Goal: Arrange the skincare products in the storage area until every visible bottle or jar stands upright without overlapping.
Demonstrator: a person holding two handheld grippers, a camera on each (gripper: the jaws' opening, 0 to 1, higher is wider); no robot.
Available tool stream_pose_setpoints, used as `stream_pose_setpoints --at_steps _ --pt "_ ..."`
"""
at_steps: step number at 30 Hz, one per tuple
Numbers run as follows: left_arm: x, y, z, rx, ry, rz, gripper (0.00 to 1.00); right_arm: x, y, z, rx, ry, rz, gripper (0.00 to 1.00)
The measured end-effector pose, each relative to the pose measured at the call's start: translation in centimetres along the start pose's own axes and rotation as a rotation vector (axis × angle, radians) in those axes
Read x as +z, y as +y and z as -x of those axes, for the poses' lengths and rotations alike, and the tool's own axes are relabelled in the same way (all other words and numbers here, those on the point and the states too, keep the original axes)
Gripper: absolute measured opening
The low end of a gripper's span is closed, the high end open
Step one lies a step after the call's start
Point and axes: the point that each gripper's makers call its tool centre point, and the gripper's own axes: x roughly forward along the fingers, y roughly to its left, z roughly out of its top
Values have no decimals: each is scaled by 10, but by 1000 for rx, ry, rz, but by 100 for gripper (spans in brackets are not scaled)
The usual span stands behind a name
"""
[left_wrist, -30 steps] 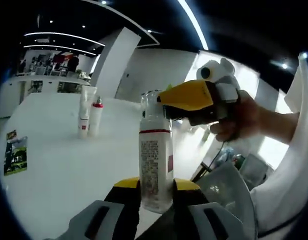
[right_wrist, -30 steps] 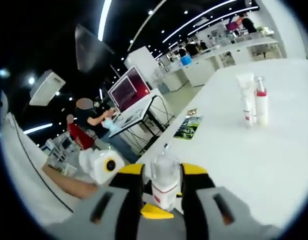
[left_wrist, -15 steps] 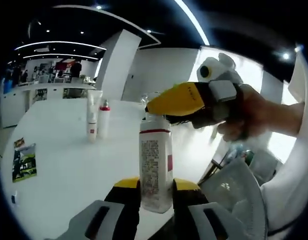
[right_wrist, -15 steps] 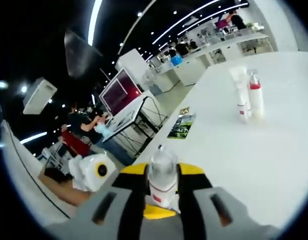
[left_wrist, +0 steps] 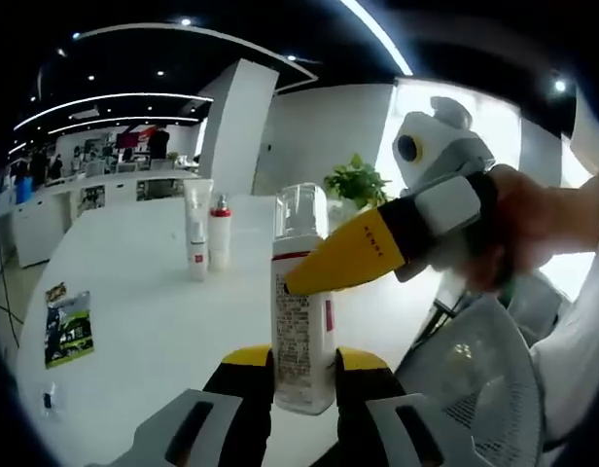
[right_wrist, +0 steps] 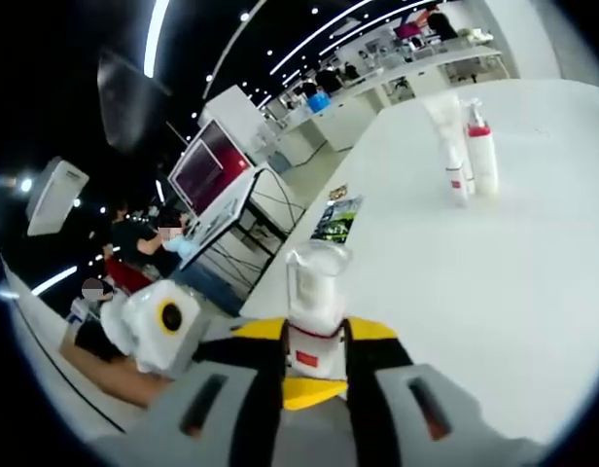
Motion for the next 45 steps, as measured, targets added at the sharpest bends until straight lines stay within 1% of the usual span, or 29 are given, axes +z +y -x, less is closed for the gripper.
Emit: stream_pose_setpoints --at_steps 3,7,11,13,15,18,21,23,25,27,29,32,35,36,40,45 --pt "0 3 1 13 2 -8 25 1 0 -1 -7 -12 -10 24" --pt "0 5 0 20 -5 -9 25 3 0 -1 -18 -19 19 23" --pt "2 8 -2 43 -11 -2 24 5 -2 1 -39 -35 55 21" --pt "3 13 0 67 -23 14 24 10 -5 2 -46 -59 66 20" --pt "2 16 1 74 -23 28 27 12 -7 1 -45 -55 61 20" --pt "4 18 1 84 -34 17 26 17 -10 1 -50 -64 81 20" --pt "4 18 1 88 -29 7 26 21 -11 0 -54 -72 104 20" --pt "2 20 2 96 -22 6 26 26 -17 -1 -66 -82 114 20" --pt "3 23 3 107 -29 10 26 30 -21 -2 -79 -91 129 20" --pt "2 26 3 119 -30 14 26 35 -28 -2 -106 -104 153 20" --pt "2 28 4 127 -29 20 26 40 -33 -2 -115 -112 154 20" --pt "0 31 4 140 -22 34 27 49 -51 -2 -167 -131 190 20" --pt "-1 34 5 154 -20 51 27 58 -68 -5 -206 -141 197 20" --pt "-2 35 5 159 -18 55 27 63 -76 -6 -227 -147 208 20" --pt "-3 40 6 178 -17 73 27 81 -97 -10 -274 -160 227 20" --pt "-7 43 5 191 -2 79 27 112 -127 -15 -327 -197 242 20"
